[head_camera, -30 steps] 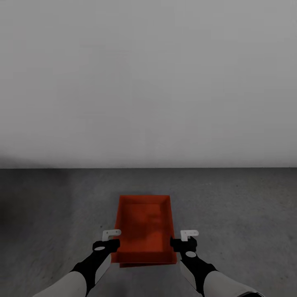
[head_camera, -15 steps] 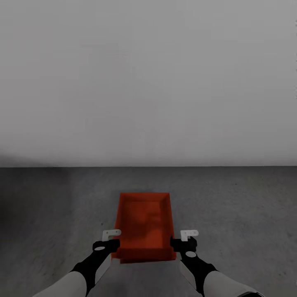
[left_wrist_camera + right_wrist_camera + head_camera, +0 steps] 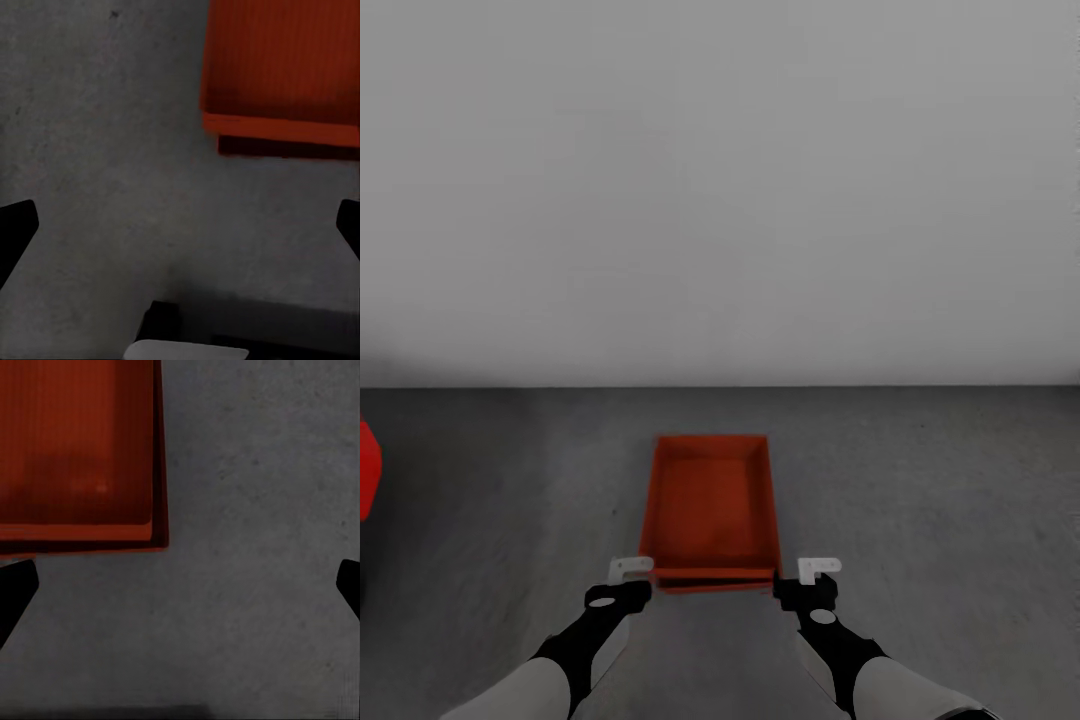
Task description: Move the two storage containers from the living room to the garage. In the garage, place one container on the floor and stack the other container on top of it (either order is fine).
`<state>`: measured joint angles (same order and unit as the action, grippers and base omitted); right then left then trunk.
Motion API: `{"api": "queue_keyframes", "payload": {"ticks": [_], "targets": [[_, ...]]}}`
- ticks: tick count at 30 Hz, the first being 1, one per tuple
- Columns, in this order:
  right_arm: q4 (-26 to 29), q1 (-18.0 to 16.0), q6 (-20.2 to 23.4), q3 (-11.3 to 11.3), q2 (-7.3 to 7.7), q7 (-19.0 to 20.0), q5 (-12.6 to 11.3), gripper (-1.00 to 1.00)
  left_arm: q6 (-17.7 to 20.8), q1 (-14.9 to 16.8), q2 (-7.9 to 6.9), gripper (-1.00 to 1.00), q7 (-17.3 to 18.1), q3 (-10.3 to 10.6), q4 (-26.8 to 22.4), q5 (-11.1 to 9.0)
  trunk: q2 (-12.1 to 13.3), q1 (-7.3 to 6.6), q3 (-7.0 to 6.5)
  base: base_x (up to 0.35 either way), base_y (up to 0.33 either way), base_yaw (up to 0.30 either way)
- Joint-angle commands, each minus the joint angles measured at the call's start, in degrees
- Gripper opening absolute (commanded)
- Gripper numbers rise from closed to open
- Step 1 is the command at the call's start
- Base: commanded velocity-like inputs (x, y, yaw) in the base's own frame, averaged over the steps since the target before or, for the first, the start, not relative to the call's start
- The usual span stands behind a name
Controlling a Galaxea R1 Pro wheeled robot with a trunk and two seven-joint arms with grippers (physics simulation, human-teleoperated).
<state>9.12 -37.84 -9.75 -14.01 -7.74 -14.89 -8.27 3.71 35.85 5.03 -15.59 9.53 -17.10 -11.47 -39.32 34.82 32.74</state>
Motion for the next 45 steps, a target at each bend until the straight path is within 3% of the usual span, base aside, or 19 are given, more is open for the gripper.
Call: {"api": "queue_keyframes", "payload": {"ticks": [1, 24, 30, 32, 35, 36, 37, 38, 42, 43, 45], "targets": [[-0.07, -0.04, -0.22, -0.49, 0.00, -0.23, -0.59, 1.00, 0.32, 0.01, -0.03, 1.00, -0.41, 0.49, -0.12, -0.49, -0.06, -0.02, 0.05, -0.346, 0.000, 0.000], [-0.91, -0.04, -0.18, -0.48, 0.08, -0.23, -0.61, 1.00, 0.24, 0.01, -0.09, 1.00, -0.36, 0.49, 0.19, -0.53, -0.06, -0.02, 0.05, -0.339, 0.000, 0.000], [-4.08, -0.04, -0.20, -0.41, 0.88, 0.17, -0.59, 1.00, -0.41, 0.02, -1.09, 1.00, 0.19, 0.32, 6.57, -0.48, -0.06, -0.02, 0.05, -0.060, 0.000, 0.000], [-5.97, -0.04, -0.28, -0.41, 1.59, 0.28, -0.60, 1.00, -0.45, 0.03, -2.16, 1.00, 0.24, 0.29, 8.04, -0.56, -0.06, -0.02, 0.05, -0.011, 0.000, 0.000], [-9.18, -0.18, -0.21, -0.41, 3.85, 0.37, -0.64, 1.00, -0.49, 0.05, -4.48, 1.00, 0.35, 0.31, 10.16, -1.23, -0.06, -0.02, 0.05, -0.005, 0.000, 0.000], [-10.28, -0.47, -0.15, -0.41, 6.64, 0.46, -0.67, 1.00, -0.54, 0.08, -6.09, 1.00, 0.56, 0.31, 13.26, -2.63, -0.06, -0.02, 0.05, -0.001, 0.000, 0.000], [-10.44, -0.53, -0.16, -0.41, 7.49, 0.48, -0.68, 1.00, -0.56, 0.06, -6.45, 1.00, 0.68, 0.31, 14.05, -3.15, -0.06, -0.02, 0.05, -0.001, 0.000, 0.000], [-10.74, -0.57, -0.20, -0.41, 9.61, 0.58, -0.66, 1.00, -0.61, -0.04, -7.48, 1.00, 1.18, 0.31, 15.59, -5.02, -0.06, -0.02, 0.05, 0.000, 0.000, 0.000], [-10.95, 0.85, -0.29, -0.41, 11.59, 1.14, -0.69, 1.00, -0.56, -0.10, -8.75, 1.00, 2.76, 0.31, 16.63, -8.32, -0.06, -0.02, 0.05, 0.000, 0.000, 0.000], [-11.00, 3.01, -0.30, -0.41, 12.14, 1.78, -0.70, 1.00, -0.43, -0.08, -9.10, 1.00, 3.84, 0.31, 16.89, -9.67, -0.06, -0.02, 0.05, 0.000, 0.000, 0.000], [-11.03, 6.69, -0.18, -0.41, 12.50, 3.06, -0.70, 1.00, -0.29, -0.12, -9.30, 1.00, 4.93, 0.31, 17.01, -10.51, -0.06, -0.02, 0.05, 0.000, 0.000, 0.000]]}}
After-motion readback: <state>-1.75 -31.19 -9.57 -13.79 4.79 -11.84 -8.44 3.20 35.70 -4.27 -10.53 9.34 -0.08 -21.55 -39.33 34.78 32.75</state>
